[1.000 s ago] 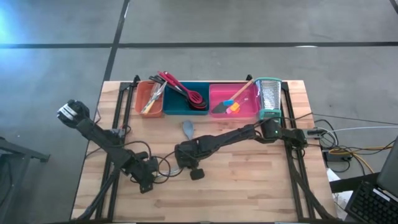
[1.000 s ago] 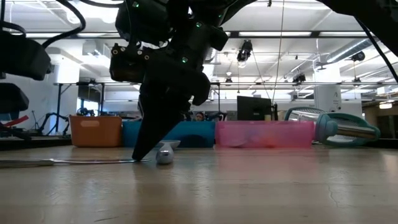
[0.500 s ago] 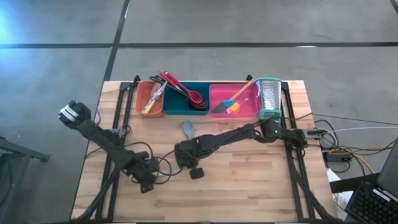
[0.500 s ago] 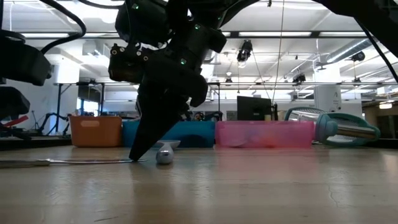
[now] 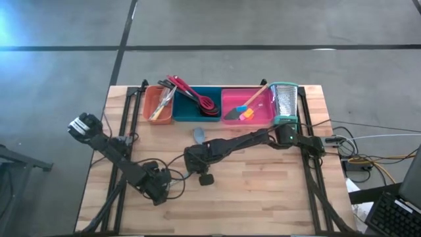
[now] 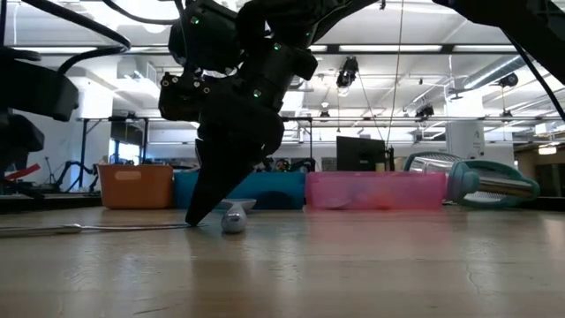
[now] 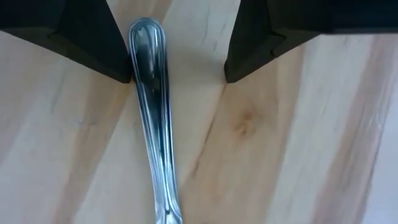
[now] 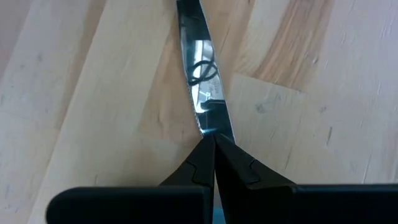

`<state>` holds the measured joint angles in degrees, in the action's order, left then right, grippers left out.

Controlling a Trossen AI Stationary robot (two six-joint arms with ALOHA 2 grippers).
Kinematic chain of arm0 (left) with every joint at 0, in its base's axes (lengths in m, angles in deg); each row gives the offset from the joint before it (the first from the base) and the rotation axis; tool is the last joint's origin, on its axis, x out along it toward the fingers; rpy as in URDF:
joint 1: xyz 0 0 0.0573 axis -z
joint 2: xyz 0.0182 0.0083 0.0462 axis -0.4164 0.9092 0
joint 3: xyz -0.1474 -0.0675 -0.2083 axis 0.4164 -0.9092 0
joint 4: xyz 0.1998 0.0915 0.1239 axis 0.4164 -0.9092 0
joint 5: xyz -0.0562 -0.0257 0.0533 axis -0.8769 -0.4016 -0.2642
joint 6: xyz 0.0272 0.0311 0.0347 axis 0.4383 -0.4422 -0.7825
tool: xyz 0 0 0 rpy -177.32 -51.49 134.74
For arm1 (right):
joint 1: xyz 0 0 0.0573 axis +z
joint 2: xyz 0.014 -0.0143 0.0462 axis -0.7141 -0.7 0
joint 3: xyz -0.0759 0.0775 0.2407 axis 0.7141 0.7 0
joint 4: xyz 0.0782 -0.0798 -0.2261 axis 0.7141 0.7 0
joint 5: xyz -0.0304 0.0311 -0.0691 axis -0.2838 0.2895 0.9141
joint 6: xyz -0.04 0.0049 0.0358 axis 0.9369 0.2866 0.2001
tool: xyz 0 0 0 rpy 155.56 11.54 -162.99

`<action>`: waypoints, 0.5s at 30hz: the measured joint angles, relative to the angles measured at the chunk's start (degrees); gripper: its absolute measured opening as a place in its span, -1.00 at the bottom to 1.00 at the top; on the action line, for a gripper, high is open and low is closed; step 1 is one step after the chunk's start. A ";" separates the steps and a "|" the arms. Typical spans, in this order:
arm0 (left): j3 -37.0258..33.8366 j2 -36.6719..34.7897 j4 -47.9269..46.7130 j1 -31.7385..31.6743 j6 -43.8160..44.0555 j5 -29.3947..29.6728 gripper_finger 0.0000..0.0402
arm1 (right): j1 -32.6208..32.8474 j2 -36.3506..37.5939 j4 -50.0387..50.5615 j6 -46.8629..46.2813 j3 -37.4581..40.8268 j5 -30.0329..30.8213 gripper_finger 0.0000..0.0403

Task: Pick & Place Kitchen Items
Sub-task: Put the silver knife into the orange bin

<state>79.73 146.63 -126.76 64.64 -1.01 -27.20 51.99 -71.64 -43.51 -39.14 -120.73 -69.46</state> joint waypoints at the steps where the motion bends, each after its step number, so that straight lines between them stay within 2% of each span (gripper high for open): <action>1: -0.20 -0.01 -0.14 -0.12 0.57 0.10 0.33 | 0.01 0.00 -0.01 0.00 0.00 0.00 -0.96; 6: -0.78 0.48 -1.72 -1.14 3.70 -0.17 0.09 | 0.00 0.00 -0.11 0.02 0.00 0.00 -0.96; 13: -0.27 0.26 -1.41 -1.76 0.50 -1.02 -0.63 | 0.02 0.00 -0.04 0.02 0.00 0.00 -0.96; 15: -0.08 -0.08 -1.04 -1.81 -1.41 -1.40 -0.73 | 0.02 0.00 0.11 0.02 -0.04 -0.02 -0.96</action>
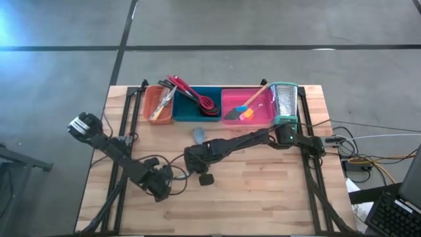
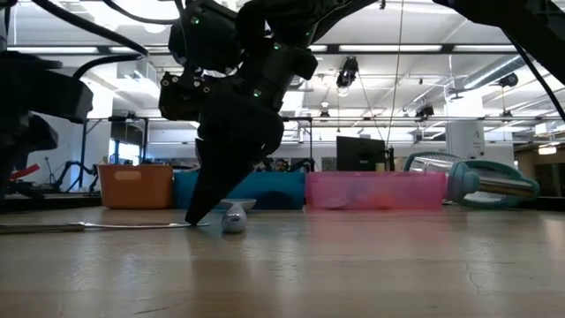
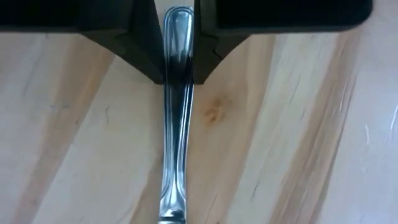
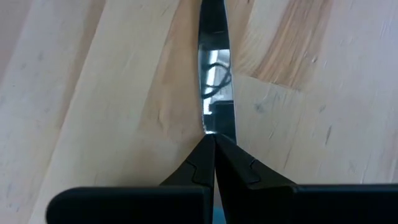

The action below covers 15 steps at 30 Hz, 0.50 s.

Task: Pick & Place Kitchen Items
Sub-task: Put the silver knife into the orange bin

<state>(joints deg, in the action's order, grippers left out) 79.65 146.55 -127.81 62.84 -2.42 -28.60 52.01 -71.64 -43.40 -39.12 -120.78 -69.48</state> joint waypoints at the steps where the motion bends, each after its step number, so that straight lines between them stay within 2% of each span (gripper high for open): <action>1: 0.02 -0.19 0.23 -0.09 -0.62 -0.29 -0.73 | 0.00 0.00 0.20 0.00 0.00 -0.02 -0.96; 5: -0.07 -0.61 1.60 -0.94 -1.45 -2.43 -0.73 | 0.04 0.02 0.77 0.00 -0.03 -0.21 -0.96; 9: -0.09 -0.81 3.69 -1.52 -3.02 -4.80 -0.98 | 0.02 0.08 0.98 0.00 -0.07 -0.39 -0.96; 15: -0.15 -0.79 5.28 -2.43 -4.71 -5.78 -1.00 | 0.04 1.99 2.29 -0.04 0.02 -5.30 -0.96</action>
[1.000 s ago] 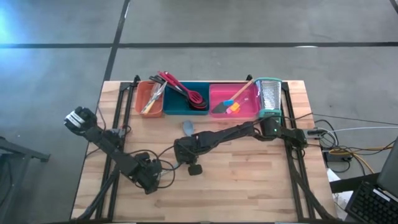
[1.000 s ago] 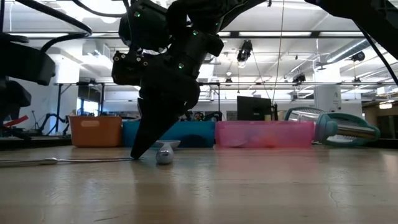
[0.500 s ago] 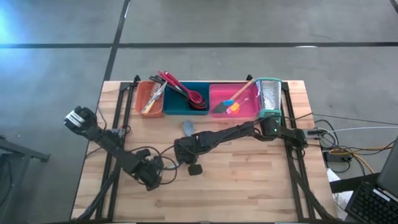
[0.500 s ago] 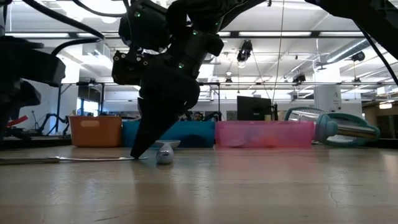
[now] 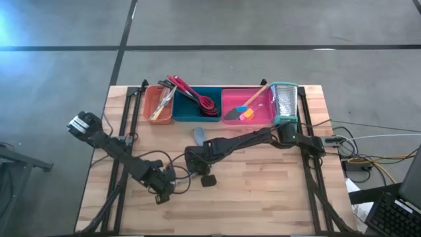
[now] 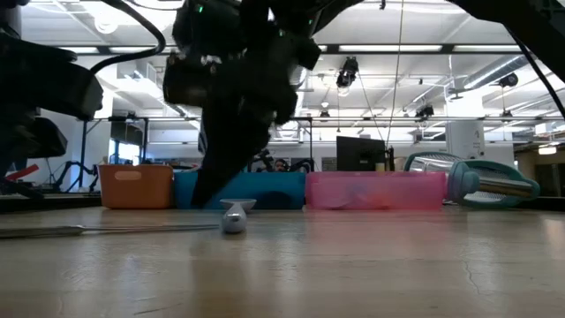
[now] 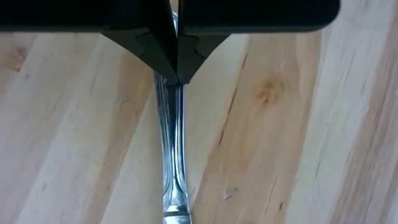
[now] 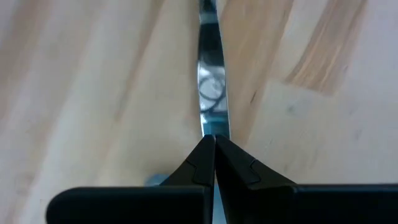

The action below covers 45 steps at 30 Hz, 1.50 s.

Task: Pick & Place Kitchen Items
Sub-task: Put the silver knife into the orange bin

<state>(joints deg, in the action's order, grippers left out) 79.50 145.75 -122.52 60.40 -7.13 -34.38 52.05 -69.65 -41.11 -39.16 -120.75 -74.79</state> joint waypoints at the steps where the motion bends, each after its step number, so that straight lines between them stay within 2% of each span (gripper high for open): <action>1: -0.02 0.00 0.03 -0.18 -0.20 -0.04 -1.00 | 0.02 0.65 -0.04 -0.04 0.00 -0.48 -0.96; 15: -0.13 0.00 0.31 -0.77 -2.27 0.04 -1.00 | 0.04 2.20 -1.31 -1.70 -0.20 -0.69 -0.96; 26: -0.22 -0.07 0.37 -1.49 -5.15 -3.82 -0.95 | 0.11 2.20 1.75 -1.88 -0.20 -1.31 -0.96; 33: -0.28 -3.97 -0.34 -1.45 -6.66 -3.02 -0.54 | 0.11 2.20 2.67 -1.88 -0.20 -1.28 -0.96; 40: -0.73 -11.24 -3.12 -1.47 -2.75 -3.41 -0.04 | 0.11 2.20 2.69 -1.88 -0.20 -1.21 -0.96; 45: -0.60 -14.00 -4.32 -1.29 1.53 -5.27 0.17 | 0.13 2.20 2.69 -1.87 -0.20 -1.18 -0.96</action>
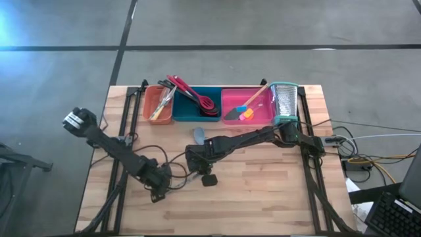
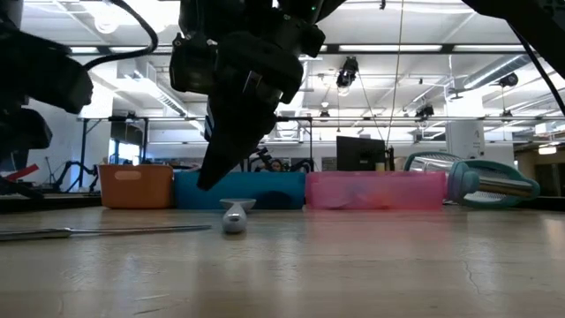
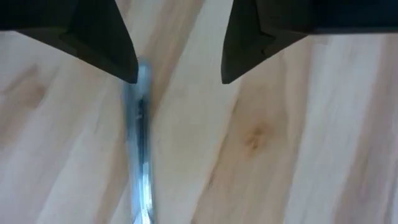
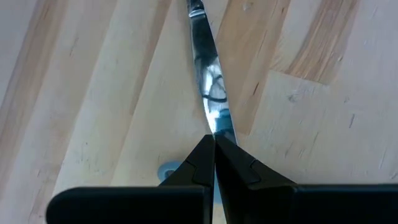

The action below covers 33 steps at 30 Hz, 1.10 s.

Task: Pick & Place Kitchen Items
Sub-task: Put the silver knife into the orange bin

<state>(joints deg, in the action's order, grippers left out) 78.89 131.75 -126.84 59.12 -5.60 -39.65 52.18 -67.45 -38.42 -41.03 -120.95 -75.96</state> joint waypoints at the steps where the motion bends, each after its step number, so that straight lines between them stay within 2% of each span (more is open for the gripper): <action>1: 0.07 -0.12 0.43 0.17 1.13 -0.07 0.18 | -0.02 0.00 0.00 0.01 0.00 0.01 -0.96; 9: 2.90 3.54 1.21 2.90 7.01 -2.05 0.19 | -0.24 0.00 0.00 0.32 0.00 0.07 -0.96; 25: 10.70 20.61 -2.39 5.73 12.53 3.43 0.18 | -1.66 0.02 -0.28 -2.51 0.00 0.80 -0.96; 33: 12.01 26.22 -6.12 5.74 12.32 2.85 0.18 | -2.45 0.04 -1.11 -3.07 0.02 0.78 -0.96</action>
<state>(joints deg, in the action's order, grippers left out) 90.90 157.97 -132.96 64.86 6.72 -36.80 49.73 -67.40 -39.53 -44.10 -120.93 -75.19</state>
